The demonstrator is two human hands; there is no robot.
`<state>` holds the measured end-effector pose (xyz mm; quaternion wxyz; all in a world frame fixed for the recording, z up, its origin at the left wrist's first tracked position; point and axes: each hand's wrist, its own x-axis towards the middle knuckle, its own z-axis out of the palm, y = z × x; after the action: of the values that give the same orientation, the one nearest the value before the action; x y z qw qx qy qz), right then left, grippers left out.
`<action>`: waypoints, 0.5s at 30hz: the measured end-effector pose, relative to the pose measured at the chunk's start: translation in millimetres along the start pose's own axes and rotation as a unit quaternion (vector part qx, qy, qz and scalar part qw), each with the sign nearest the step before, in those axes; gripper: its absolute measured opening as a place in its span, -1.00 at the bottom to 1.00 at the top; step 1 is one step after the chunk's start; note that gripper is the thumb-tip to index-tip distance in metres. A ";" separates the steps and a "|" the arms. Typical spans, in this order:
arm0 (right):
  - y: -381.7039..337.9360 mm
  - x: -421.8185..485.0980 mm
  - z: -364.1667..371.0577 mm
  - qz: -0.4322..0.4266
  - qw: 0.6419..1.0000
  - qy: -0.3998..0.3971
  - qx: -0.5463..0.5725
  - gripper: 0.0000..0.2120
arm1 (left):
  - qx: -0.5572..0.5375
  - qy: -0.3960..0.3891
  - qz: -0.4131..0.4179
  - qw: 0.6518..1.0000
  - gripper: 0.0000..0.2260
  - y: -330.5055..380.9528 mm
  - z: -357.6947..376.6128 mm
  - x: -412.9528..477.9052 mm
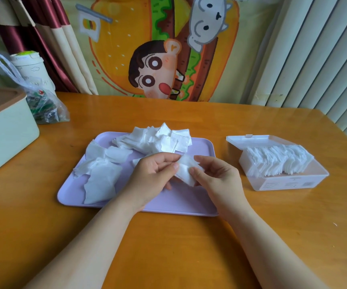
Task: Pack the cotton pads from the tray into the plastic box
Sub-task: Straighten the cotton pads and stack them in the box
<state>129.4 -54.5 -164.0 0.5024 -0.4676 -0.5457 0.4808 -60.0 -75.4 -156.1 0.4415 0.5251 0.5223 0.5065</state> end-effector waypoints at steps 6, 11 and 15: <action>-5.0 -5.6 3.5 -0.048 0.992 0.102 -0.060 -0.88 | 0.396 0.052 0.141 0.906 -0.71 -25.6 -1.2 6.2; -2.7 -3.6 2.4 -0.039 0.991 0.121 -0.049 -0.89 | 0.434 0.066 0.155 0.885 -0.78 -22.0 3.0 3.7; -1.0 -3.4 1.1 -0.040 0.994 0.090 -0.038 -0.84 | 0.401 0.073 0.141 0.902 -0.81 -20.7 1.9 4.8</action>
<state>128.5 -58.0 -163.4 0.5505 -0.5053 -0.5344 0.3951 -60.4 -69.2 -176.5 0.0785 0.6874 0.6326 0.3481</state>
